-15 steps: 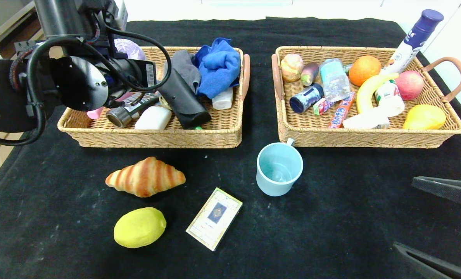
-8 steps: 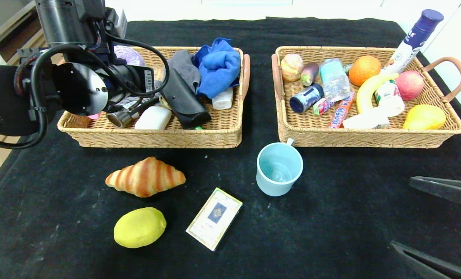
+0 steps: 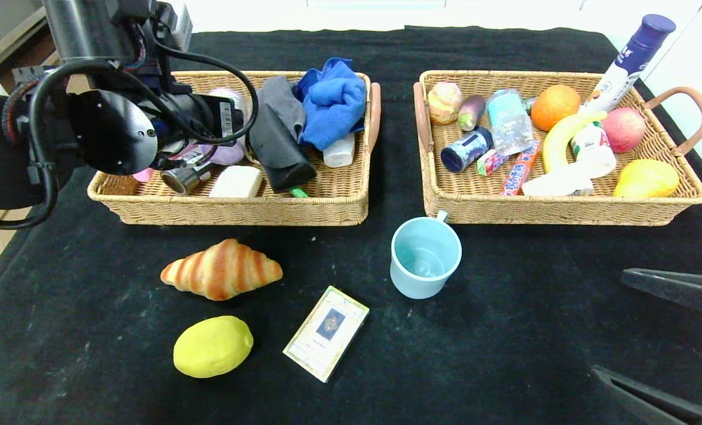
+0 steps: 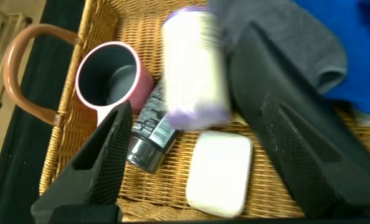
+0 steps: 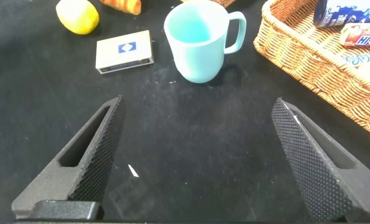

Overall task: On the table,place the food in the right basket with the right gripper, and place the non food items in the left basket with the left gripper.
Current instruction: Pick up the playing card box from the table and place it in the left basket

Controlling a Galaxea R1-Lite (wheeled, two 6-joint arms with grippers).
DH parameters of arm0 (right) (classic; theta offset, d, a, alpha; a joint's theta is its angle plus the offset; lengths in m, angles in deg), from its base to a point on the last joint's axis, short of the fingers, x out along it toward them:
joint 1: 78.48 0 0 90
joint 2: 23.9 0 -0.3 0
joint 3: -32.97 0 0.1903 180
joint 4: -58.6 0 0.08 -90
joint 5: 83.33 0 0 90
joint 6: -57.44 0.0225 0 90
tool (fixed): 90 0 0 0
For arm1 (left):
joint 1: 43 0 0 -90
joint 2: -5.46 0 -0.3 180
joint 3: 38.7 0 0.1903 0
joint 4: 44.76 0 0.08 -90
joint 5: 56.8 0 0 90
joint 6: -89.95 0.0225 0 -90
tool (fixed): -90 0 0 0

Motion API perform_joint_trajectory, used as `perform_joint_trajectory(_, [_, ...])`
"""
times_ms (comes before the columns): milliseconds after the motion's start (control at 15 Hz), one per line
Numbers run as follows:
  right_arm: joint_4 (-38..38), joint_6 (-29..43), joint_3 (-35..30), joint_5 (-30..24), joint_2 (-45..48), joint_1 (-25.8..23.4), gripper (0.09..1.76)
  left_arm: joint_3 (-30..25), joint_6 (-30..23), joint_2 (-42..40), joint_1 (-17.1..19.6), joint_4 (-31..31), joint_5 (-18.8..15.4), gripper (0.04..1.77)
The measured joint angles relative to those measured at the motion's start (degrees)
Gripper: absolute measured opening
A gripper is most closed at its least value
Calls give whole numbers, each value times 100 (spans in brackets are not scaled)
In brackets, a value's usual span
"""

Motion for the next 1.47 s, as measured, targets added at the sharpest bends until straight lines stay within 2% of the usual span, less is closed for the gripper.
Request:
perform_joint_trajectory(133, [0,0,-5,-2,0,5,171,-46,-5,-124,-199,-61,-9,156])
perform_joint_trajectory(333, [0,-5,-7,0,0,6,171,-446,-40,-339,-599,-113,-17,161])
perform_joint_trajectory(600, [0,-2,-13,0,-2,16,171,-830,-388,-466,-1102,-502,-48,165])
perform_joint_trajectory(1000, [0,-37,-24,-2,-55,22,171,-846,-1376,-557,-1759,-1887,-512,169])
perform_joint_trajectory(1333, [2,-48,-39,0,-85,22,171,-896,-1693,-542,-2183,-2761,-797,170])
perform_joint_trajectory(1467, [2,-46,-41,0,-88,-144,171,-902,-1759,-485,-2313,-3116,-848,170])
